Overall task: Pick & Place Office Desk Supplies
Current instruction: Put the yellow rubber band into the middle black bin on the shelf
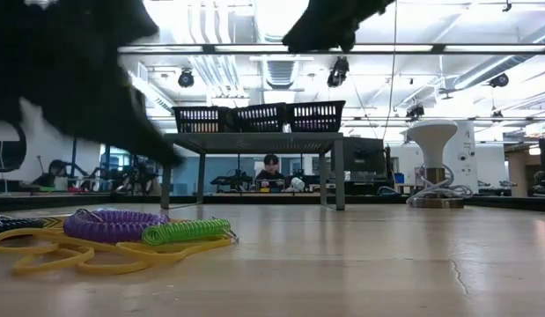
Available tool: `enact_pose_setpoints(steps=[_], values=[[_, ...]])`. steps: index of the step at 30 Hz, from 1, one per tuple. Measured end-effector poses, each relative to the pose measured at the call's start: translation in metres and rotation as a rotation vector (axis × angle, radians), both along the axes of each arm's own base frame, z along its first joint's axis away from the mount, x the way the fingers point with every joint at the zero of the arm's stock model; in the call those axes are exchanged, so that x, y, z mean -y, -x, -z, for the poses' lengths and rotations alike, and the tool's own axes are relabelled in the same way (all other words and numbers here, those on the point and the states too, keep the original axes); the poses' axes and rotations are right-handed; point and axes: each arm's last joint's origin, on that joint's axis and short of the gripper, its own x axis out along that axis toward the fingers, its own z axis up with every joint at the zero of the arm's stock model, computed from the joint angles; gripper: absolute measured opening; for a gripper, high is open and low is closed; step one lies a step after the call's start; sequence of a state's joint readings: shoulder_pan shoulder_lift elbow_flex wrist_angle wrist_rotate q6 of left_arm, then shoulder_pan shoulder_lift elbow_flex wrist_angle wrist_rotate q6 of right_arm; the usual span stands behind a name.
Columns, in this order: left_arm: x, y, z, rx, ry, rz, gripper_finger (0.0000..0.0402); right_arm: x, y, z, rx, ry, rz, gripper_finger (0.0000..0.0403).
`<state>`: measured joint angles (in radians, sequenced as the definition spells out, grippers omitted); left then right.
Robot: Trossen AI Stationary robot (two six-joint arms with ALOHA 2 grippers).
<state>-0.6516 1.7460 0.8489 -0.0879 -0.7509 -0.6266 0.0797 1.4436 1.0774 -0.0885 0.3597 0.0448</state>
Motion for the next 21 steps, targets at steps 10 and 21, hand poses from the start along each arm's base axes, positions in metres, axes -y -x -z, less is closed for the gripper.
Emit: enact_pose_setpoints(steps=[10, 21], values=[[0.012, 0.024, -0.021, 0.017, 0.074, -0.03, 0.0078, -0.117, -0.025, 0.103, -0.091, -0.053, -0.279, 0.0138], [0.01, 0.049, 0.029, 0.051, 0.21, -0.108, 0.0078, -0.14, -0.096, 0.148, -0.181, -0.18, -0.31, 0.0188]])
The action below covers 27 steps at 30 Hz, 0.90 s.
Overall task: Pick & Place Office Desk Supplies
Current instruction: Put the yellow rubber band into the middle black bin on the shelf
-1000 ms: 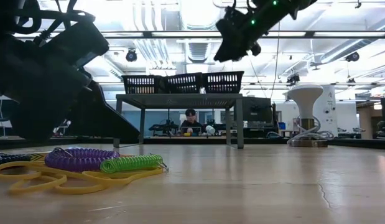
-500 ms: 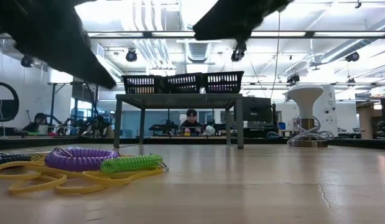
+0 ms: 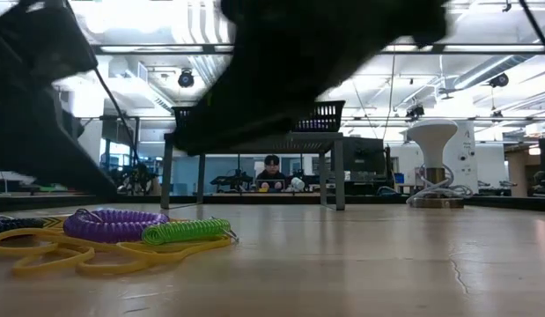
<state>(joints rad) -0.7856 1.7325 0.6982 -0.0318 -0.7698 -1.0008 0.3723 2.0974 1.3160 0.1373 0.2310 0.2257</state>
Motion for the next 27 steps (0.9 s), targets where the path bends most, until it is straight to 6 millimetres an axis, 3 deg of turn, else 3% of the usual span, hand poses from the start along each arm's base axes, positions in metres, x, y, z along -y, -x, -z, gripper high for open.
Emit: enact_pose_setpoints(steps=[5, 11, 15, 27], values=[[-0.001, 0.005, 0.005, -0.007, 0.004, -0.005, 0.0078, 0.01, -0.03, 0.016, -0.135, 0.124, 0.026, 0.0196], [-0.008, 0.011, 0.012, -0.039, -0.048, -0.01, 0.0078, 0.025, -0.06, 0.011, -0.121, 0.206, 0.018, 0.0184], [-0.01, 0.013, 0.013, -0.03, -0.047, -0.03, 0.0078, 0.04, -0.067, 0.027, -0.186, 0.181, -0.039, 0.0168], [-0.016, 0.018, -0.003, 0.023, 0.012, -0.138, 0.0078, 0.061, -0.075, 0.041, -0.216, 0.115, -0.11, 0.0101]])
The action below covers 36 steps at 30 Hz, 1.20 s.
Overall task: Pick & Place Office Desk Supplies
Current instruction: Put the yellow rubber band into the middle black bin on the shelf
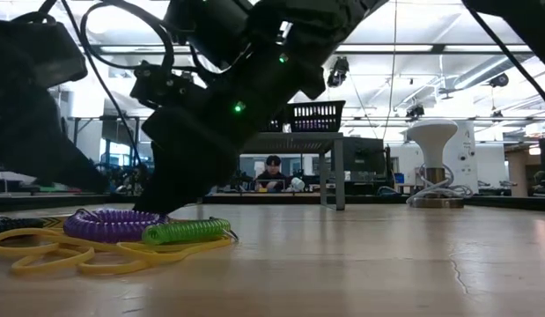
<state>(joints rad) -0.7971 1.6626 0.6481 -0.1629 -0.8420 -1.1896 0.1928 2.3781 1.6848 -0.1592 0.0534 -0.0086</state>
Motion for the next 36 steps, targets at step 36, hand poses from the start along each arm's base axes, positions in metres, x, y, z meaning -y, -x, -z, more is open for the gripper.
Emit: enact_pose_setpoints(steps=[36], values=[[-0.002, 0.001, -0.002, 0.018, -0.02, -0.021, 0.0078, 0.007, 0.077, -0.195, 0.284, 0.353, 0.268, 0.0008]])
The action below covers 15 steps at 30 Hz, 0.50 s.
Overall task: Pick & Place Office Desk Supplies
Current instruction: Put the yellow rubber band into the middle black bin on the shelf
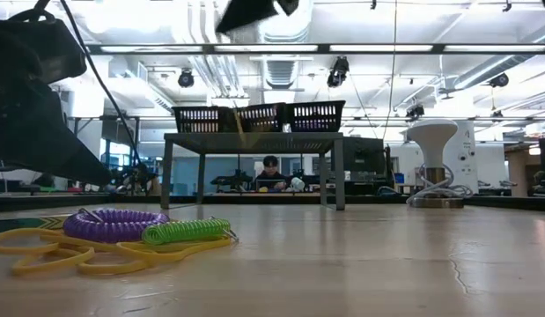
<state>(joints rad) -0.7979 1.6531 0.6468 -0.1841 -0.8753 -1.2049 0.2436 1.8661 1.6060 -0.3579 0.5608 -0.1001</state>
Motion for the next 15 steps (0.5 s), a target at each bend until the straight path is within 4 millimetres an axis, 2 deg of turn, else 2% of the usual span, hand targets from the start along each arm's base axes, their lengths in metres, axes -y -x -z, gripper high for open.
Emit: enact_pose_setpoints(steps=[3, 7, 12, 15], values=[[0.0, 0.0, 0.0, 0.0, 0.0, 0.0, 0.0078, 0.023, 0.002, -0.024, 0.09, 0.04, 0.016, 0.0008], [0.0, 0.0, 0.0, 0.002, 0.002, 0.0, 0.0078, 0.064, 0.004, -0.047, 0.158, 0.069, 0.098, 0.0008], [0.0, 0.0, 0.0, 0.002, 0.002, 0.0, 0.0078, 0.122, 0.007, -0.059, 0.176, 0.092, 0.232, 0.0008], [0.0, 0.0, 0.0, 0.0, 0.0, 0.0, 0.0078, 0.147, 0.011, -0.061, 0.179, 0.091, 0.286, 0.0008]])
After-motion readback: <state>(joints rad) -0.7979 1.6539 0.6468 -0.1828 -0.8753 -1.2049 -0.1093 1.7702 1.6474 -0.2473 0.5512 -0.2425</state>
